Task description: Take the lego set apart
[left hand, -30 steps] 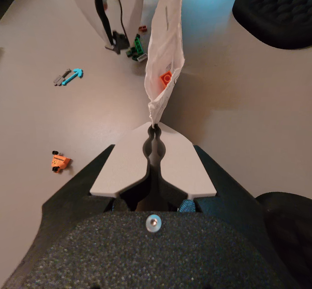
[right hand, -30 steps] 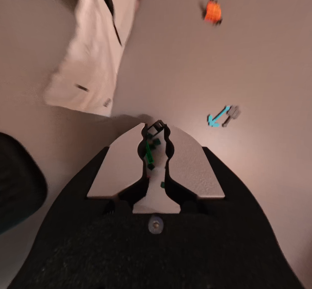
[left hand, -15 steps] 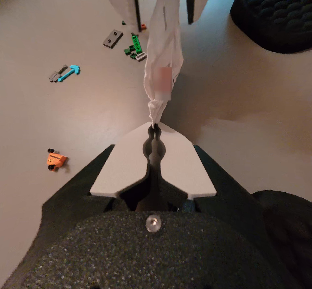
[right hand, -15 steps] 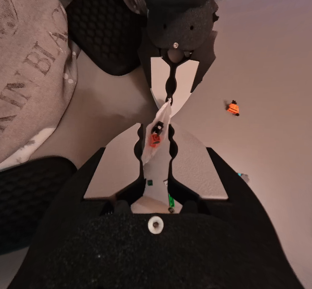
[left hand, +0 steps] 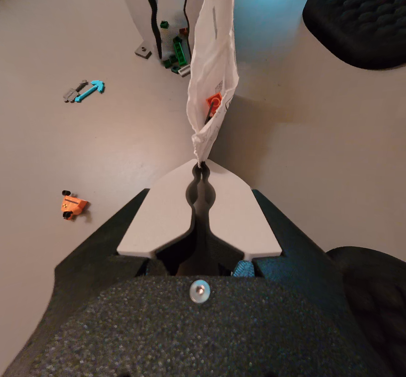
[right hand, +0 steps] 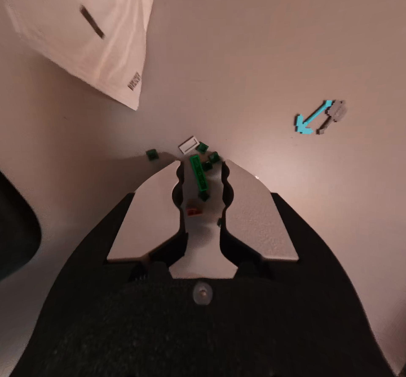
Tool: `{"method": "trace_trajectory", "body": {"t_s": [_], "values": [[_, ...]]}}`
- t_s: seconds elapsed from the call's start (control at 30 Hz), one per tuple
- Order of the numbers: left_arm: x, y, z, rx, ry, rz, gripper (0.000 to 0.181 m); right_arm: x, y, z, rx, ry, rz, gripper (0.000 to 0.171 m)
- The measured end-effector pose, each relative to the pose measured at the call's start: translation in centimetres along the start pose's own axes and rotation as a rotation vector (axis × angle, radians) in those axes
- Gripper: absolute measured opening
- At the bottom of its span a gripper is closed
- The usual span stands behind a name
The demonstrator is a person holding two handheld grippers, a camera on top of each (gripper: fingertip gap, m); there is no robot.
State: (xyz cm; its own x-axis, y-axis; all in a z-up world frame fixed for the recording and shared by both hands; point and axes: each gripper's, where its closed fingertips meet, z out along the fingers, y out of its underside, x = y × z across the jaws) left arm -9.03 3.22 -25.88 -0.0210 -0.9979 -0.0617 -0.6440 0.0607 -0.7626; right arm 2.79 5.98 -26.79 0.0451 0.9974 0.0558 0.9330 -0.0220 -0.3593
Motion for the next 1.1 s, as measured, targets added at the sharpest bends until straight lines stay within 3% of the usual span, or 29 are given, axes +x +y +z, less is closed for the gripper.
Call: {"method": "trace_trajectory", "body": {"t_s": [0.23, 0.53, 0.67, 0.83, 0.93, 1.1], "values": [[0.0, 0.0, 0.0, -0.001, -0.001, 0.005, 0.001, -0.1, 0.1, 0.2, 0.005, -0.074, 0.027, 0.016], [0.1, 0.0, 0.1, -0.005, -0.003, 0.01, 0.001, -0.5, -0.1, -0.7, 0.055, -0.079, 0.051, 0.015], [0.0, -0.1, 0.1, -0.004, 0.001, -0.003, 0.001, -0.8, -3.0, -3.9, 0.175, -0.06, 0.032, 0.015], [0.0, -0.1, 0.2, -0.004, 0.002, -0.005, 0.001, -2.5, -9.7, -8.5, 0.356, -0.062, -0.07, 0.015], [0.1, -0.1, 0.2, -0.008, 0.002, -0.003, 0.001, -3.6, -11.8, -7.6, 0.337, -0.072, -0.133, 0.015], [0.1, 0.0, 0.1, -0.013, 0.0, 0.001, 0.001, -3.9, -12.0, -4.7, 0.259, -0.074, -0.148, 0.015]]}}
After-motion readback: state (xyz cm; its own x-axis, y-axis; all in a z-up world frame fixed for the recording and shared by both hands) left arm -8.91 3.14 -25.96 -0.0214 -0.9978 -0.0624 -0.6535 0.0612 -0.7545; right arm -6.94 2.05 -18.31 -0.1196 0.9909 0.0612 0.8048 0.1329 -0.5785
